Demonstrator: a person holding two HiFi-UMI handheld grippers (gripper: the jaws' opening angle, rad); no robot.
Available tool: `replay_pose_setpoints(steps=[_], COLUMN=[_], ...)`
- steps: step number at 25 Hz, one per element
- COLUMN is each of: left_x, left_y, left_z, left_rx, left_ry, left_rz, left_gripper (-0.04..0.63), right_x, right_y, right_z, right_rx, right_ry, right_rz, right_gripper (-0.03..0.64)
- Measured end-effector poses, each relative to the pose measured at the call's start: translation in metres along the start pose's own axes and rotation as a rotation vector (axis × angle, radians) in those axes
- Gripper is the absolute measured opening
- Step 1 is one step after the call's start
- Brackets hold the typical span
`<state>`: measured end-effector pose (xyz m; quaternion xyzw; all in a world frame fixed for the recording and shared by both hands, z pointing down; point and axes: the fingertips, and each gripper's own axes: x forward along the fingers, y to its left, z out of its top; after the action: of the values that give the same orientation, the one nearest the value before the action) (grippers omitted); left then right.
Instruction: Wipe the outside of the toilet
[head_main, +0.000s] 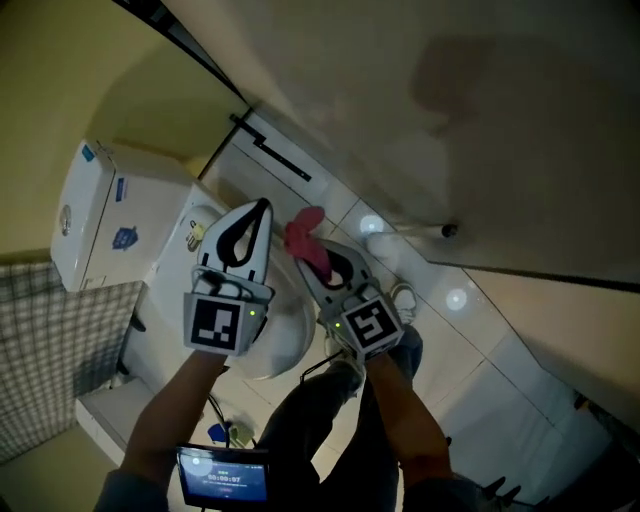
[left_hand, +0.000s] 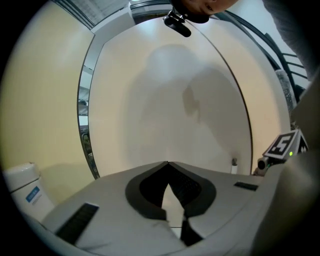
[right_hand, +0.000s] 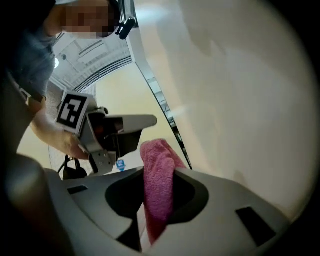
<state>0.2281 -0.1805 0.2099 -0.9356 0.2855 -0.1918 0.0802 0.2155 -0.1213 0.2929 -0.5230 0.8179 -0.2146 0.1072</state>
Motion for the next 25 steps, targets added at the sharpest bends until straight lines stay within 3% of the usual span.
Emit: replay_pose_setpoints(steps=[5, 10, 16, 19, 25], left_x=[-0.056, -0.099, -0.155, -0.190, -0.213], left_y=[-0.040, -0.101, -0.177, -0.207, -0.216], left_z=[0.015, 0.018, -0.008, -0.040, -0.100], left_rx=[-0.052, -0.044, -0.032, -0.030, 0.042], left_ry=[0.026, 0.025, 0.004, 0.049, 0.115], left_rz=[-0.051, -0.120, -0.169, -0.212, -0.247], left_gripper=[0.015, 0.015, 0.015, 0.015, 0.015], right_x=[-0.060, -0.124, -0.190, -0.216, -0.233], right_y=[0.053, 0.093, 0.125, 0.137, 0.131], right_z=[0.047, 0.043, -0.010, -0.050, -0.132], right_rx=[-0.037, -0.043, 0.014, 0.081, 0.166], right_ry=[-0.055, -0.079, -0.123, -0.142, -0.145], right_rz=[-0.061, -0.122, -0.190, -0.245, -0.319], right_gripper=[0.083, 0.084, 0.083, 0.083, 0.084])
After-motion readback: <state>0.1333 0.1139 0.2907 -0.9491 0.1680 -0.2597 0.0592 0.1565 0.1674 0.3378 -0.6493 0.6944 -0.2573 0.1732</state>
